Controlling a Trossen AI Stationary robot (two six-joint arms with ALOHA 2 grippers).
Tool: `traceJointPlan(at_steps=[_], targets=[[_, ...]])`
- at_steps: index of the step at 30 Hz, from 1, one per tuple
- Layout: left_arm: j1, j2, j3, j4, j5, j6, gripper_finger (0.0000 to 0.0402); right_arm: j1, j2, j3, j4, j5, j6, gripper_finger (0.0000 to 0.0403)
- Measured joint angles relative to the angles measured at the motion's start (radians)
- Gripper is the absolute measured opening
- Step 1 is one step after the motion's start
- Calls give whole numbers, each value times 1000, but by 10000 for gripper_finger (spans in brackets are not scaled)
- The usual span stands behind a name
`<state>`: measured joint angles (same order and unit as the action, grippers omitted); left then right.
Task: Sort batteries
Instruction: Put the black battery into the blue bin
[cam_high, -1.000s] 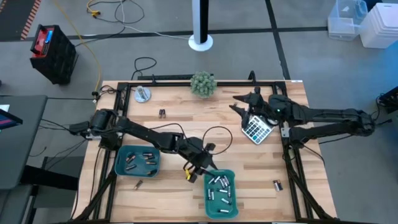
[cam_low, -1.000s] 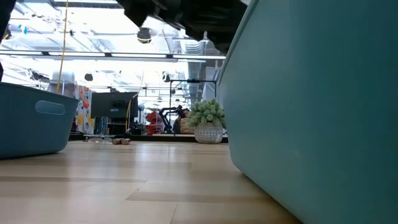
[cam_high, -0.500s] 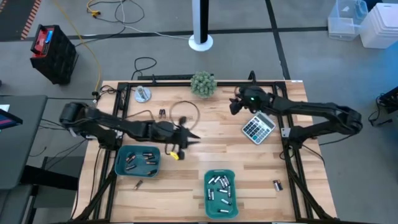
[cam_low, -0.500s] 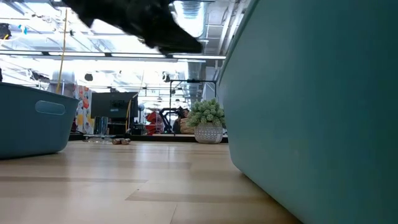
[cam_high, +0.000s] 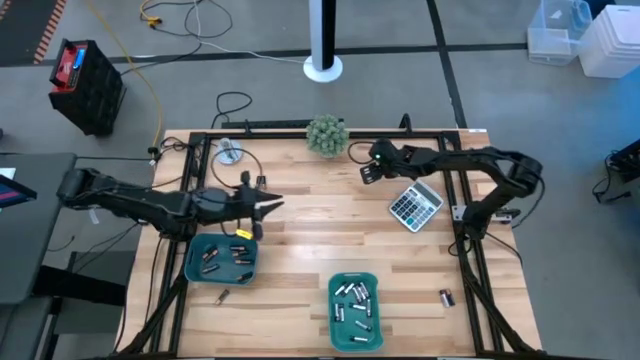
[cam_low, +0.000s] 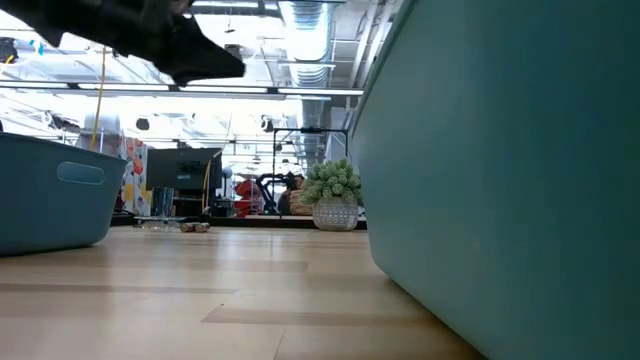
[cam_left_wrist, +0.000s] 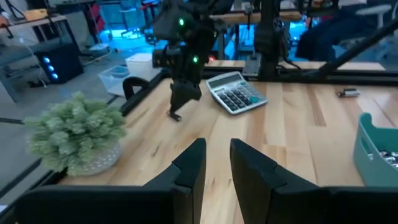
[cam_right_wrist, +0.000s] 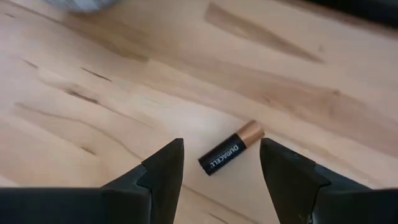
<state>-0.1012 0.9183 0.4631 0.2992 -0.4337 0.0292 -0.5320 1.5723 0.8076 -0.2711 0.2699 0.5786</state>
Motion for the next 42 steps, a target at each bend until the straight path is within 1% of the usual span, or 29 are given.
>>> traceJointPlan(at_steps=[2,5,12,16,18,20,27,30,32,37,42], targets=[[1,-42,-25,-3,-4,-1,67,0,39,28,-36,5,24,226],[1,-78,-40,-12,-4,-4,67,0,91,66,-106,48,63,226],[1,-80,-44,-27,-3,11,67,0,201,135,-129,55,91,226],[1,-74,-44,-25,-1,12,67,1,240,161,-149,59,91,219],[1,-74,-44,-27,0,14,67,3,243,163,-148,63,86,206],[1,-75,-44,-25,0,15,67,5,240,163,-148,62,77,184],[1,-74,-44,-25,0,19,67,22,237,161,-147,58,31,76],[1,-74,-44,-24,0,19,67,33,236,161,-148,54,2,36],[1,-74,-44,-24,0,19,67,35,237,160,-150,55,-13,17],[1,-74,-44,-24,0,19,67,50,234,159,-151,56,-53,8],[1,-74,-44,-24,-1,19,67,72,189,152,-160,43,-86,2]])
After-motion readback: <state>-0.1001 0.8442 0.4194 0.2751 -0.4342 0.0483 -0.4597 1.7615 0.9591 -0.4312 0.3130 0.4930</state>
